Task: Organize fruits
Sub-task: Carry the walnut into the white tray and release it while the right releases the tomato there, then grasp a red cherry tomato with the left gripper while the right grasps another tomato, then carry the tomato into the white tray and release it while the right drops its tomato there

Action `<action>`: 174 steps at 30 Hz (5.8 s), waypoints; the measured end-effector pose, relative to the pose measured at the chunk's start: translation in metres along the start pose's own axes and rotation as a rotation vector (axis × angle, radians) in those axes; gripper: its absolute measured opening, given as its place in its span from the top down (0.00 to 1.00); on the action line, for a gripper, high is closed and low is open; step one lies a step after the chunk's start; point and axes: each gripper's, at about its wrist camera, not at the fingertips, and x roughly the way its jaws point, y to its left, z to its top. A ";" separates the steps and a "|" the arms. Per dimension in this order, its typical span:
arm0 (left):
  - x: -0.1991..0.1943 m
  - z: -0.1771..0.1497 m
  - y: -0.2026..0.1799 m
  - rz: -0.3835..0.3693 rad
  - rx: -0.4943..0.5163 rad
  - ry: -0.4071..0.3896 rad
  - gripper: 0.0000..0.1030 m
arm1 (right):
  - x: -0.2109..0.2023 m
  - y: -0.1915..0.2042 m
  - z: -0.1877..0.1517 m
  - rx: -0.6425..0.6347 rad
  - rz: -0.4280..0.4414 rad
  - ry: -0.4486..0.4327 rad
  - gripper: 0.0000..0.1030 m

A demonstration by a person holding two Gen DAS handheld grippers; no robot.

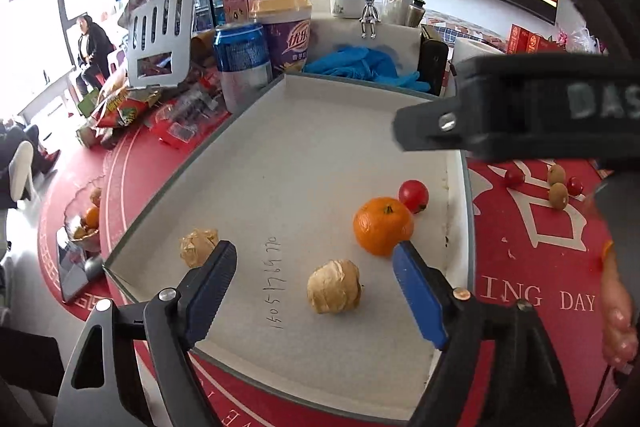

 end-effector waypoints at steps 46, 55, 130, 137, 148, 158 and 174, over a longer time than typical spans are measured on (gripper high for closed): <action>0.082 0.057 -0.178 -0.165 0.168 0.177 0.26 | -0.076 -0.236 -0.114 0.349 -0.394 0.079 0.00; 0.069 0.050 -0.177 -0.208 0.206 0.174 0.75 | -0.070 -0.223 -0.116 0.279 -0.442 0.066 0.00; 0.023 0.037 0.022 -0.050 -0.117 0.025 0.75 | -0.010 -0.029 0.007 0.052 0.021 0.071 0.77; 0.028 0.033 0.027 -0.049 -0.119 0.037 0.75 | 0.005 -0.012 0.012 0.026 0.026 0.091 0.77; 0.039 0.019 0.026 -0.050 -0.108 0.080 0.75 | 0.027 -0.006 0.012 0.025 0.022 0.128 0.77; 0.039 0.013 0.016 -0.065 -0.083 0.085 0.75 | 0.035 -0.004 0.011 0.017 0.022 0.150 0.77; 0.036 0.014 0.016 -0.050 -0.091 0.080 0.51 | 0.035 -0.002 0.013 0.020 0.020 0.148 0.31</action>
